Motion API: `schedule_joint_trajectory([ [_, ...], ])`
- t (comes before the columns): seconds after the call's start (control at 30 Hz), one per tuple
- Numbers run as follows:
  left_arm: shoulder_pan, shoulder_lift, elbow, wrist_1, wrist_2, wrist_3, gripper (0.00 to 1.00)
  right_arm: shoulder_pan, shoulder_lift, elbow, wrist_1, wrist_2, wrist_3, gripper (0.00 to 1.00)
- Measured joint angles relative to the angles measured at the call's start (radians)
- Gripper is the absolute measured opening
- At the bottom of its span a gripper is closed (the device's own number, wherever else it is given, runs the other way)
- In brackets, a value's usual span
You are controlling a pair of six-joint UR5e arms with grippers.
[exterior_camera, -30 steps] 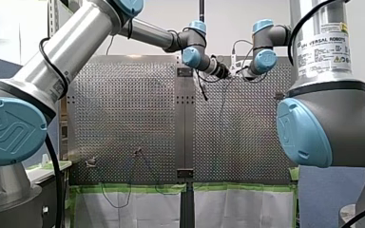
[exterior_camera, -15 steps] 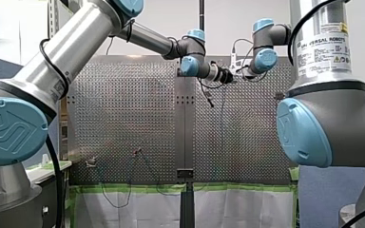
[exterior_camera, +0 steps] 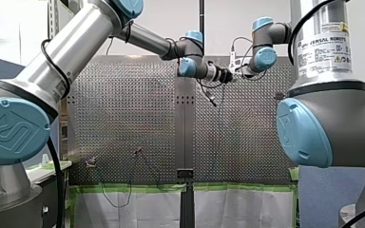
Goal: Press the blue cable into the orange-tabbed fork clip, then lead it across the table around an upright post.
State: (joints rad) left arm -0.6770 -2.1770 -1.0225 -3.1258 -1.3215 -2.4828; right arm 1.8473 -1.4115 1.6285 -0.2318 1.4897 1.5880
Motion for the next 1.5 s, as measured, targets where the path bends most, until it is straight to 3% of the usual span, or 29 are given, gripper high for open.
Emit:
schedule_joint_trajectory([
  [0.27,0.02,0.0,0.0,-0.025,-0.062,-0.063,0.97,0.003,-0.002,0.0,0.0,-0.001,-0.001,0.0],
  [0.8,0.027,-0.018,0.001,-0.028,-0.083,-0.071,0.97,0.02,-0.007,0.0,0.001,-0.01,-0.002,0.0],
  [1.17,0.031,-0.042,0.039,0.019,-0.175,0.021,0.97,0.026,-0.008,0.0,0.0,-0.019,-0.004,0.0],
  [1.5,0.034,-0.038,0.061,-0.044,-0.267,0.113,1.0,0.028,-0.008,-0.001,0.0,-0.02,-0.006,0.0],
])
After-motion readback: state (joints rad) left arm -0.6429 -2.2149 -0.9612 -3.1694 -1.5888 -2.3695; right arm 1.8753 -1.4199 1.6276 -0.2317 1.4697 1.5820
